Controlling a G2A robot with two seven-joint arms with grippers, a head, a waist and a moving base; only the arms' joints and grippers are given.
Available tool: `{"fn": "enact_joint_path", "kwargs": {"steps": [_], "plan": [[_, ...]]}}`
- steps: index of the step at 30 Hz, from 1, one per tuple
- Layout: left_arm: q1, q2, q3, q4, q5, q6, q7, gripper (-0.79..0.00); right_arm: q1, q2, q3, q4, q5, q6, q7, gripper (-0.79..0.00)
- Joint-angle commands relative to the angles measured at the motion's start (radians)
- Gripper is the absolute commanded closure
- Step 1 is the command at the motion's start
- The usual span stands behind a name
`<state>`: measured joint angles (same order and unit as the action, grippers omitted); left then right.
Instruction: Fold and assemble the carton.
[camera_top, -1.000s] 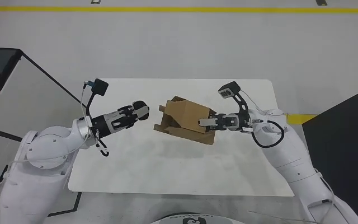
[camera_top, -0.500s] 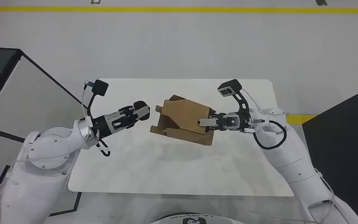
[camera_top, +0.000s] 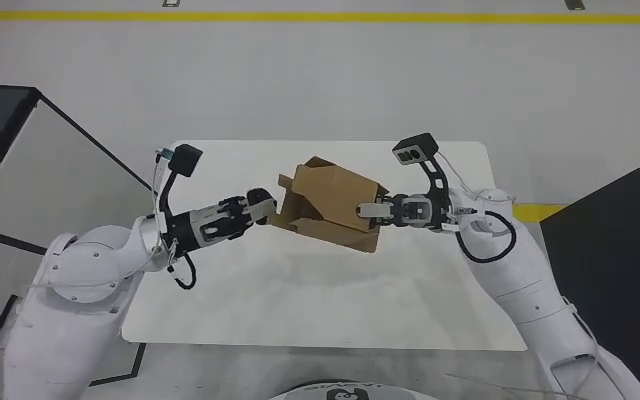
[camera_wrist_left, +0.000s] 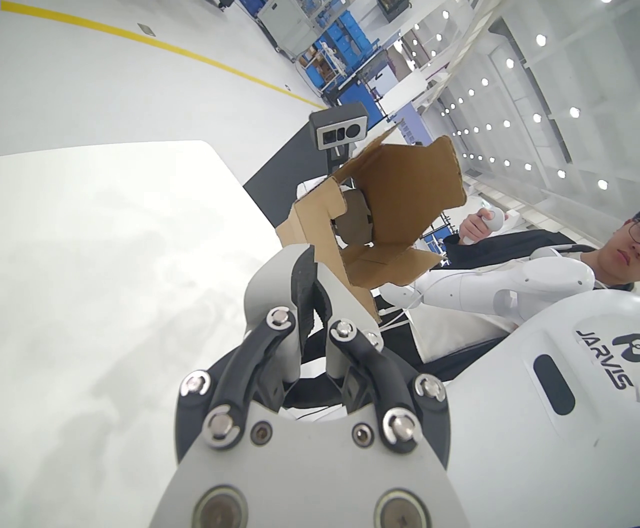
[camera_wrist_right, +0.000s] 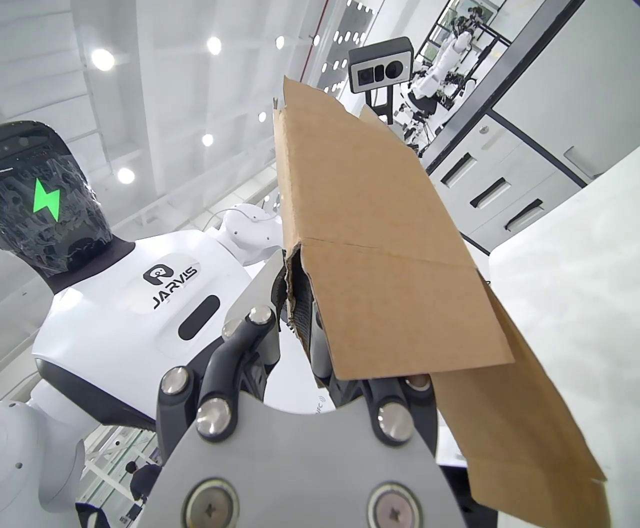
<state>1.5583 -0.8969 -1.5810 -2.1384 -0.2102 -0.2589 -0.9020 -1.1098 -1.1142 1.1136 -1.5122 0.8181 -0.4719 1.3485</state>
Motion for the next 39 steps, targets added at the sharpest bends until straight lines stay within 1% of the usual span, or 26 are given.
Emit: {"fn": "enact_joint_path", "kwargs": {"steps": [1, 8, 18, 26, 36, 39], "plan": [[-0.006, -0.001, 0.016, -0.004, -0.013, -0.010, -0.009, 0.000, 0.003, -0.001, -0.004, 0.005, -0.001, 0.002, 0.002, 0.000], [-0.028, -0.003, 0.056, -0.006, -0.016, -0.014, -0.019, 0.000, 0.007, -0.003, -0.016, 0.009, 0.002, 0.014, 0.014, 0.000], [-0.050, -0.005, 0.092, -0.003, -0.020, -0.017, -0.042, 0.000, 0.001, -0.004, -0.025, -0.002, 0.005, 0.032, 0.032, 0.000], [-0.057, -0.005, 0.106, -0.004, -0.015, -0.020, -0.060, 0.000, -0.003, -0.005, -0.029, -0.011, -0.005, 0.026, 0.026, 0.000], [-0.055, -0.006, 0.133, -0.019, 0.033, -0.012, -0.046, 0.000, -0.003, -0.009, -0.044, -0.014, 0.005, 0.030, 0.030, 0.000], [-0.057, -0.006, 0.131, -0.020, 0.030, -0.013, -0.039, 0.000, -0.007, -0.010, -0.039, -0.008, 0.010, 0.027, 0.027, 0.000]]}}
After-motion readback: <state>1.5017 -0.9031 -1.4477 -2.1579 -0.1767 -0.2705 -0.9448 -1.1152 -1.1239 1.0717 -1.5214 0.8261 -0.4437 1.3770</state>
